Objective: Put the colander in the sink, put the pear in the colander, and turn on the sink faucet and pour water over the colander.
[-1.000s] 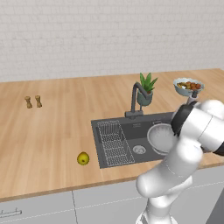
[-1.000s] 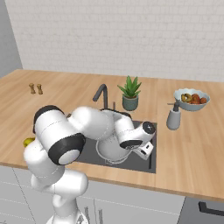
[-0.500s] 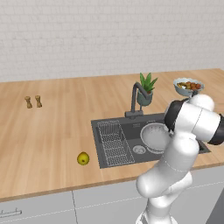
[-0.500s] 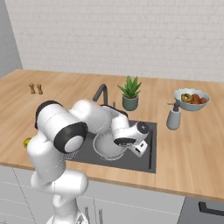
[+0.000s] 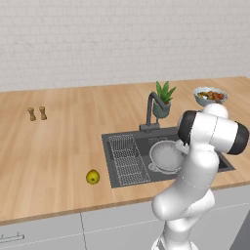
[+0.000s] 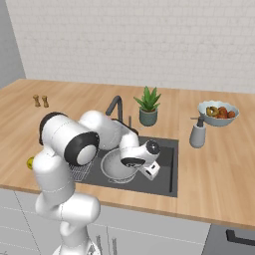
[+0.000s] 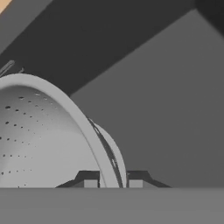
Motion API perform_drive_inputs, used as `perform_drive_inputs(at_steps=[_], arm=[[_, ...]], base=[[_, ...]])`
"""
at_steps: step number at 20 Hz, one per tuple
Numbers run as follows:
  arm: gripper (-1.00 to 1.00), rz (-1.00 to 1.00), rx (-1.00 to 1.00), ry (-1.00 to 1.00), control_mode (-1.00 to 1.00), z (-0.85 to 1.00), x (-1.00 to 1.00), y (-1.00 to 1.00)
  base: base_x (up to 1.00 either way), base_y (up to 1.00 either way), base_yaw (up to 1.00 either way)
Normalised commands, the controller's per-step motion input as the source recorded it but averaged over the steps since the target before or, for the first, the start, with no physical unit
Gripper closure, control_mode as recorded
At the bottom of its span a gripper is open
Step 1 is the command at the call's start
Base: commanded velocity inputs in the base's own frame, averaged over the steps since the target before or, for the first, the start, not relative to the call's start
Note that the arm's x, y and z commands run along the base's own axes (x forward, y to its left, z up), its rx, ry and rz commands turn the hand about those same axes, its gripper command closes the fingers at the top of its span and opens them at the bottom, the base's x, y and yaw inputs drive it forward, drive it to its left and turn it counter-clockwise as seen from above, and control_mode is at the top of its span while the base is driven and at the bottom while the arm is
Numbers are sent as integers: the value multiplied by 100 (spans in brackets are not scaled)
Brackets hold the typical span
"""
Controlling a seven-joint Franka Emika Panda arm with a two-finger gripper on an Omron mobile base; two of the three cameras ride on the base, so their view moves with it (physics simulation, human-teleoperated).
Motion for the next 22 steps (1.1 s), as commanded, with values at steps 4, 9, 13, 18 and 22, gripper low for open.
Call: perform_drive_inputs(at_steps=[4, 9, 13, 18, 22], arm=[[100, 0, 0, 0, -100, -43, 0, 6], [100, 0, 0, -1, -100, -33, 0, 5], [100, 0, 0, 0, -100, -31, 11, 17], [100, 0, 0, 0, -100, -28, 29, 32], [100, 0, 0, -2, -100, -13, 6, 4]], base=[[0, 0, 0], [0, 0, 0], [0, 0, 0], [0, 0, 0], [0, 0, 0]])
